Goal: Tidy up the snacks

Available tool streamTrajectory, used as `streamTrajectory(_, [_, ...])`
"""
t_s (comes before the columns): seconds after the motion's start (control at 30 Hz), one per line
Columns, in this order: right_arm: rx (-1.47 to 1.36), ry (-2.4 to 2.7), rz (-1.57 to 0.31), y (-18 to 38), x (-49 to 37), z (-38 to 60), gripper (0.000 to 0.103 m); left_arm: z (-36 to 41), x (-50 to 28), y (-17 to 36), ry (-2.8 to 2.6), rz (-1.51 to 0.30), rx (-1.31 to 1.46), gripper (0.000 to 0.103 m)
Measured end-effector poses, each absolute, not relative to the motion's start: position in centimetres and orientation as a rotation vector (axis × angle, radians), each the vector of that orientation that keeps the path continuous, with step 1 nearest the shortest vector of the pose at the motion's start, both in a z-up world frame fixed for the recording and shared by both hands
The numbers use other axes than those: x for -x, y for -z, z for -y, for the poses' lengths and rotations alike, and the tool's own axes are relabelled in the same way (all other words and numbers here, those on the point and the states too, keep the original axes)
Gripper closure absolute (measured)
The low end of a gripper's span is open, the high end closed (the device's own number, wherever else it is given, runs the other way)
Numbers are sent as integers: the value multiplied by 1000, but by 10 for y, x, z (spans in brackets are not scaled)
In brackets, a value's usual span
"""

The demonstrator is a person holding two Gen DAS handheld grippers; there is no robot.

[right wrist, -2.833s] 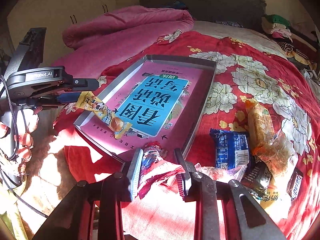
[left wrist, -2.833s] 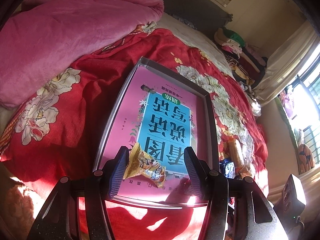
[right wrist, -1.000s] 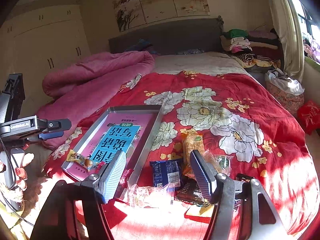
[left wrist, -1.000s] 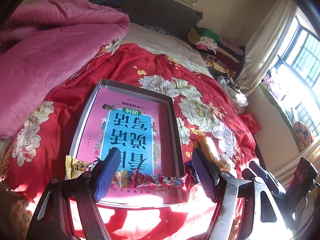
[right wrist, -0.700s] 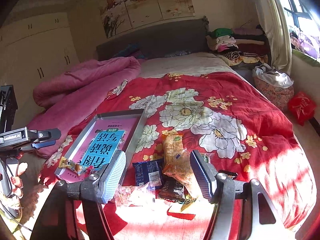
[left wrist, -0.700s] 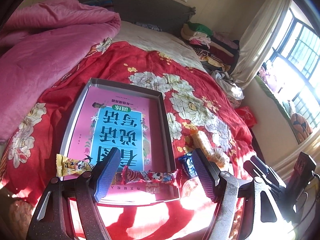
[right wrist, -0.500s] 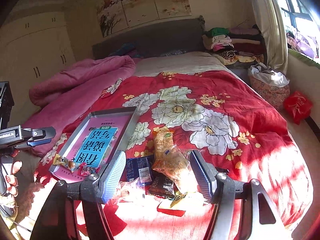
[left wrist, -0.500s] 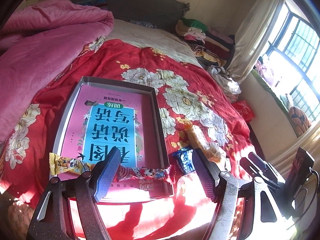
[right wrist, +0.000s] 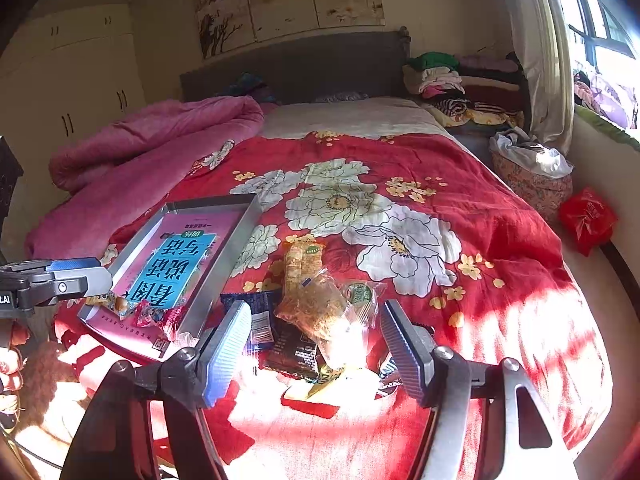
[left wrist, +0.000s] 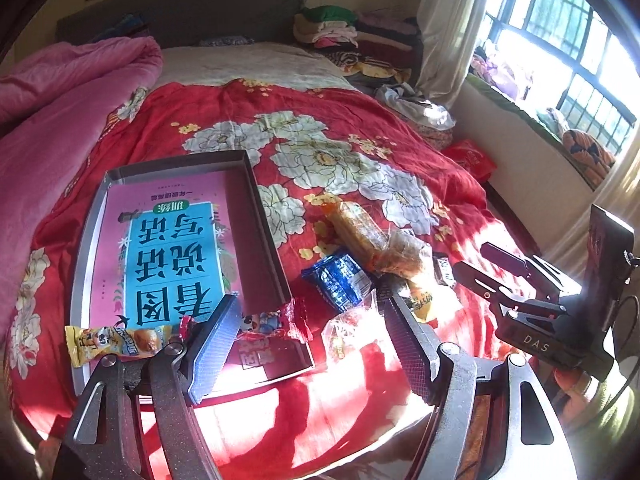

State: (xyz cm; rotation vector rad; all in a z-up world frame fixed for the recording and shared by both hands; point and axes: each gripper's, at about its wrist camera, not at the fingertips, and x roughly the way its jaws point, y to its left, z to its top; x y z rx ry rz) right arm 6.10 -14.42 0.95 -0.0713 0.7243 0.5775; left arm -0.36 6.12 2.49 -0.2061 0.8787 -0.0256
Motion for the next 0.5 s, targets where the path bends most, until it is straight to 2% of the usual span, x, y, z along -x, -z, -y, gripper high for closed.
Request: streamTrajectory(0.5, [97,-568,-761,13,-73,150,35,1,-8,9,209,-995,-104,27])
